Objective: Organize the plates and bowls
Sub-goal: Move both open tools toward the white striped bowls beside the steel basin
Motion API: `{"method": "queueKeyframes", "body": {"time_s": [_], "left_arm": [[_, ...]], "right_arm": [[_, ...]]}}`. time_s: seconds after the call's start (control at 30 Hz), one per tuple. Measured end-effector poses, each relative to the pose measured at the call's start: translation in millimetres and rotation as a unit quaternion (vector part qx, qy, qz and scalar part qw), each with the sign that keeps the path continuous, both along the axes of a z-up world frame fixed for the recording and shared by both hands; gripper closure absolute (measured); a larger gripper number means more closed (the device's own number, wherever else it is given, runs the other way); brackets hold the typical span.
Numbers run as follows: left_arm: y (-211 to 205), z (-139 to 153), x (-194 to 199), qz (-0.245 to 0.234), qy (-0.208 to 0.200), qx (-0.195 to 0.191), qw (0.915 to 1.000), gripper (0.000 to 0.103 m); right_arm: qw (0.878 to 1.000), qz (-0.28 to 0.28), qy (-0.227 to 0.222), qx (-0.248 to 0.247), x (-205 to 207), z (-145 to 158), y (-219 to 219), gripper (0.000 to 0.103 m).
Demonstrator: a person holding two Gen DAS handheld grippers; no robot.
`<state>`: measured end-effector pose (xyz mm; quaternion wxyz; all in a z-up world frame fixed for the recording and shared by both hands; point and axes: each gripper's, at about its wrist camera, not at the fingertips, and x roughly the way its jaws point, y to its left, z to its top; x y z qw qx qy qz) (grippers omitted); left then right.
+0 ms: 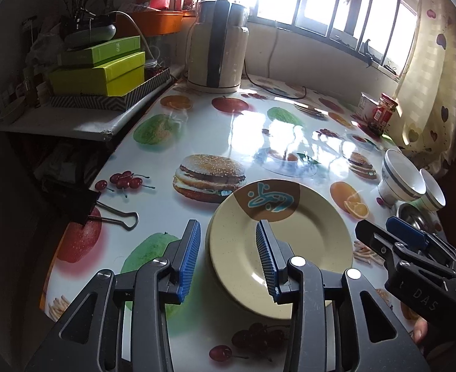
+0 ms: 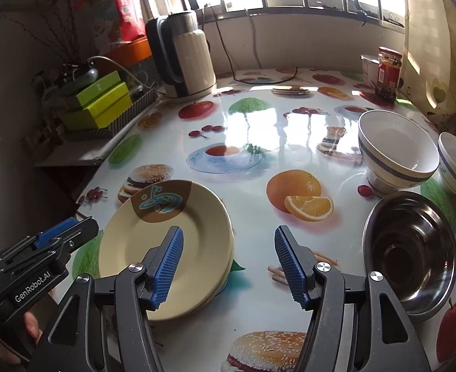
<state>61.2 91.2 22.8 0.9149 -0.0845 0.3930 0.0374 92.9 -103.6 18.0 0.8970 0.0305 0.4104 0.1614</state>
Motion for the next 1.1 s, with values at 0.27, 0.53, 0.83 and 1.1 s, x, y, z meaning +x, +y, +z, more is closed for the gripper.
{"method": "queueKeyframes", "body": {"time_s": [0.27,0.53,0.83,1.1], "left_arm": [[-18.4,14.5,-7.5,-0.014,-0.026,0.031,0.9991,0.064],[-41.6,19.9,-7.3,-0.046,-0.033,0.032,0.9979,0.064],[-69.2,20.5,1.5,-0.079,-0.035,0.034,0.9957,0.064],[-99.5,25.1,9.6,-0.112,-0.035,0.036,0.9925,0.064]], "right_arm": [[1.000,-0.010,-0.011,0.008,-7.9,11.4,-15.4,0.039],[0.999,-0.033,-0.027,0.004,-18.6,19.0,-35.8,0.038],[0.997,-0.066,-0.030,0.003,-26.4,21.4,-62.8,0.038],[0.994,-0.104,-0.036,0.004,-30.5,27.4,-93.4,0.037]]}}
